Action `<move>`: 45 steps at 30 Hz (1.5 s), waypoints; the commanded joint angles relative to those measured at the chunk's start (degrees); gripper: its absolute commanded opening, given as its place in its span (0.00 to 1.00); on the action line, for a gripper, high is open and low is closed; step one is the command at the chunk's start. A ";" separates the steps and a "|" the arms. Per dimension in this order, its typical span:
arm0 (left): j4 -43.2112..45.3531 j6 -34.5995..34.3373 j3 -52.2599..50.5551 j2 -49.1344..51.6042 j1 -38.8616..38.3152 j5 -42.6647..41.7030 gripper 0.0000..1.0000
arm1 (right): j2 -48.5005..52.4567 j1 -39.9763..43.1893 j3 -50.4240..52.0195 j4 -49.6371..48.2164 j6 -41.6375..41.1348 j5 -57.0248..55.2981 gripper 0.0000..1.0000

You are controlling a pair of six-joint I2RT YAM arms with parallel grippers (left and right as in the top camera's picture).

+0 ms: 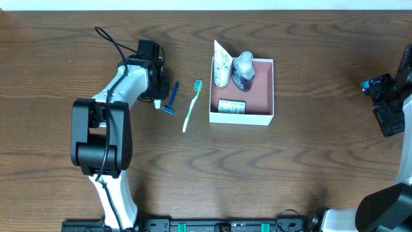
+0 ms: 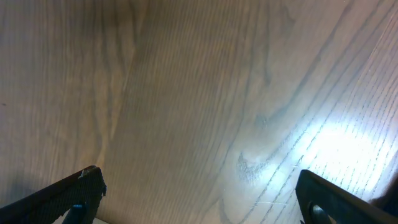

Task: Pack container
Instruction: 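Lift the toothpaste tube with the left gripper and carry it into the box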

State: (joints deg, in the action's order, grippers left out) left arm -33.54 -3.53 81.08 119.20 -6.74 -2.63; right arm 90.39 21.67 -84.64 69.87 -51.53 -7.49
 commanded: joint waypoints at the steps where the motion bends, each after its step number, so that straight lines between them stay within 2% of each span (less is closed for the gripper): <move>1: 0.11 -0.17 -0.33 0.72 0.35 0.28 0.25 | 0.28 0.55 0.02 0.17 -0.72 -0.66 0.99; 16: -1.44 -0.15 2.60 -2.05 0.35 0.28 0.25 | 0.28 0.55 0.02 0.17 -0.72 -0.66 0.99; 23: -2.08 -0.22 3.19 -12.76 0.15 0.20 0.25 | 0.28 0.55 0.02 0.17 -0.72 -0.66 0.99; 28: -2.80 -0.20 3.19 -22.36 -1.36 -3.39 0.25 | 0.28 0.55 0.02 0.17 -0.72 -0.66 0.99; 36: -2.78 -0.20 3.19 -33.18 -7.98 -5.60 0.25 | 0.28 0.55 0.02 0.17 -0.72 -0.66 0.99; 45: -2.38 -1.18 3.19 -35.95 -21.18 -5.95 0.25 | 0.28 0.55 0.02 0.17 -0.72 -0.66 0.99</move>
State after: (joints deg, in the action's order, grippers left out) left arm -36.05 -3.46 83.37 84.53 -24.27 -7.79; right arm 90.39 21.67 -84.64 69.89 -51.53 -7.51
